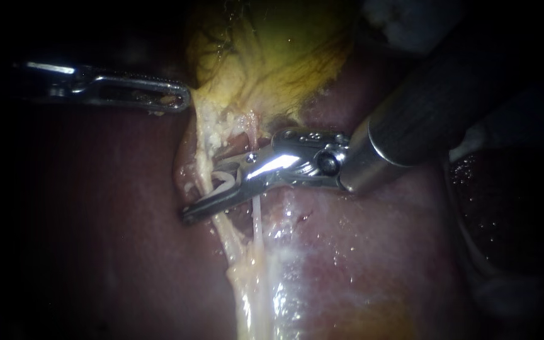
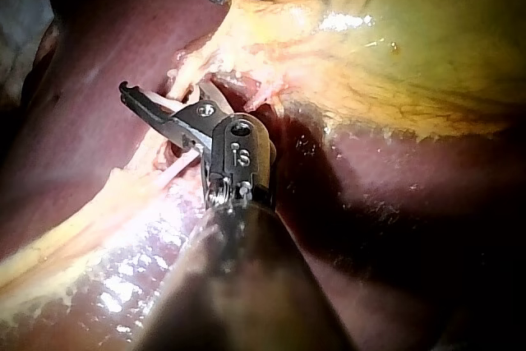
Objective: Clipping first clip left tube
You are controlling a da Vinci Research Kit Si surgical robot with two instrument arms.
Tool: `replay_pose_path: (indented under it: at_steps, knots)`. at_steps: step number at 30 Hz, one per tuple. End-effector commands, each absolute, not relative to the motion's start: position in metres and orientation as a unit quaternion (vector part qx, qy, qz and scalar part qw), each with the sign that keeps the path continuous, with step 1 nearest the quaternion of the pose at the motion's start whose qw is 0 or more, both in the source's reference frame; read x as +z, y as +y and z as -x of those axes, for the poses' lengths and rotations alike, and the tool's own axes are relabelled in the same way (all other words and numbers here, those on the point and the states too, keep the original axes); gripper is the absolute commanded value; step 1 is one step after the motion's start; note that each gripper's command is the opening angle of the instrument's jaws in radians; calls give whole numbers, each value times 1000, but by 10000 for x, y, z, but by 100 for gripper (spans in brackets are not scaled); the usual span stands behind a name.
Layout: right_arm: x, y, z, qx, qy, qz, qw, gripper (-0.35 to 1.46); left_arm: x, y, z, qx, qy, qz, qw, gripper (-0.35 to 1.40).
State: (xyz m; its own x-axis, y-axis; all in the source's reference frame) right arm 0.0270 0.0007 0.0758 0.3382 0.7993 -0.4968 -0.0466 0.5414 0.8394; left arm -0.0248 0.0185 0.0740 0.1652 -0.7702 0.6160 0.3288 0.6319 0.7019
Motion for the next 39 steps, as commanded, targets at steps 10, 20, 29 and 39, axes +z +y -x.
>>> replay_pose_path:
  at_steps: [10, 20, 29, 39]
  knots:
    - [752, 1, -258, 284, 497, -428, 699, 54, 740, 185, 248, -374, -527, -210, 734, -35]
    - [751, -24, -250, 264, 492, -475, 680, 54, 740, 185, 247, -374, -527, -210, 734, -35]
    - [746, -44, -247, 246, 510, -540, 622, 53, 739, 185, 247, -374, -527, -210, 734, -35]
    - [745, -71, -240, 202, 525, -585, 584, 51, 739, 185, 247, -374, -527, -210, 734, -35]
